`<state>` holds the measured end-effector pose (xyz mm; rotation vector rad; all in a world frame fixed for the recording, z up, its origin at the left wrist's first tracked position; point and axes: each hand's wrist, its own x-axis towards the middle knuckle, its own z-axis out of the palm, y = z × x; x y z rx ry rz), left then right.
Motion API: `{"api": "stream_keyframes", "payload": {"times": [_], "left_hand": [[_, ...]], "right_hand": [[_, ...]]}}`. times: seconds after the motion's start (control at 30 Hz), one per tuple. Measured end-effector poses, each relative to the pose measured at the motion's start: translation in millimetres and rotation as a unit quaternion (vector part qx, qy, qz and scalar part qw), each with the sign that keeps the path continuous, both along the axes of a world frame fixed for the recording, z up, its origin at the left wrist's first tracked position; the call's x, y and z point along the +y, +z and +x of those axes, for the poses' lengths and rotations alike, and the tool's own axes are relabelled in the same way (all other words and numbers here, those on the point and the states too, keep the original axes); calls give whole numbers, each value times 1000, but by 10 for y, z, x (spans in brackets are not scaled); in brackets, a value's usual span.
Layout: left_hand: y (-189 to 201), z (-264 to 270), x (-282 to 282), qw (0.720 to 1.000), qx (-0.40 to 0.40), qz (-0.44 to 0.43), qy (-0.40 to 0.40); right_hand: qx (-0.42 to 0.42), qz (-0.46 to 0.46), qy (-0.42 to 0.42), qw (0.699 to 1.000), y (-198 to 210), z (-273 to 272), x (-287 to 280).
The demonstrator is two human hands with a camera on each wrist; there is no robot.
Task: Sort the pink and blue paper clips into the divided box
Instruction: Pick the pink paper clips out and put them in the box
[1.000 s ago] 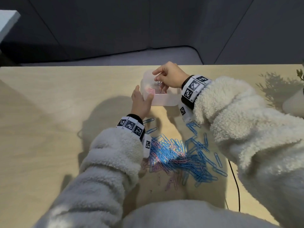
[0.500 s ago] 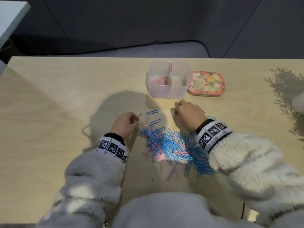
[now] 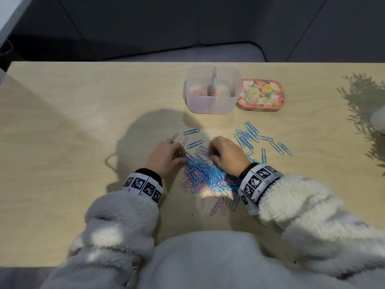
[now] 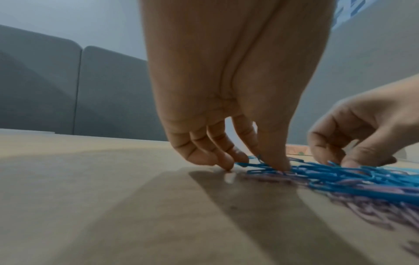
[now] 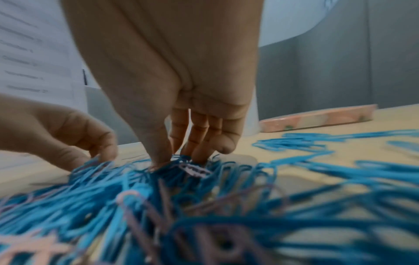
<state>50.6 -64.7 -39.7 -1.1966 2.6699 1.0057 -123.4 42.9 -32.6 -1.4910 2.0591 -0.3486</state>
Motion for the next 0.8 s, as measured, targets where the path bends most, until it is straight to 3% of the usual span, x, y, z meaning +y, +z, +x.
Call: {"api": "stream_keyframes", "payload": {"times": [0.13,0.23,0.3,0.47,0.6,0.8], "left_hand": [[79,81,-22,998,52,21,22],[160,260,-82,989,101,62,93],[199,407,-144,984,106,67,127],[114,682,-314,985,43,50,160],[87,617,-269,987,13,-88,137],[69,207,43,998,22,-49,-31]], "right_hand": [[-24,-7,-77,997,19,-245,123],[53,-25,-100,993,41,-289,154],[87,-51,-80,992,74,-224,127],[19,-23,9,1000,64,47,-6],[47,-1,48,998,14,104,-99],[122,0,62,991,-92,16,-73]]}}
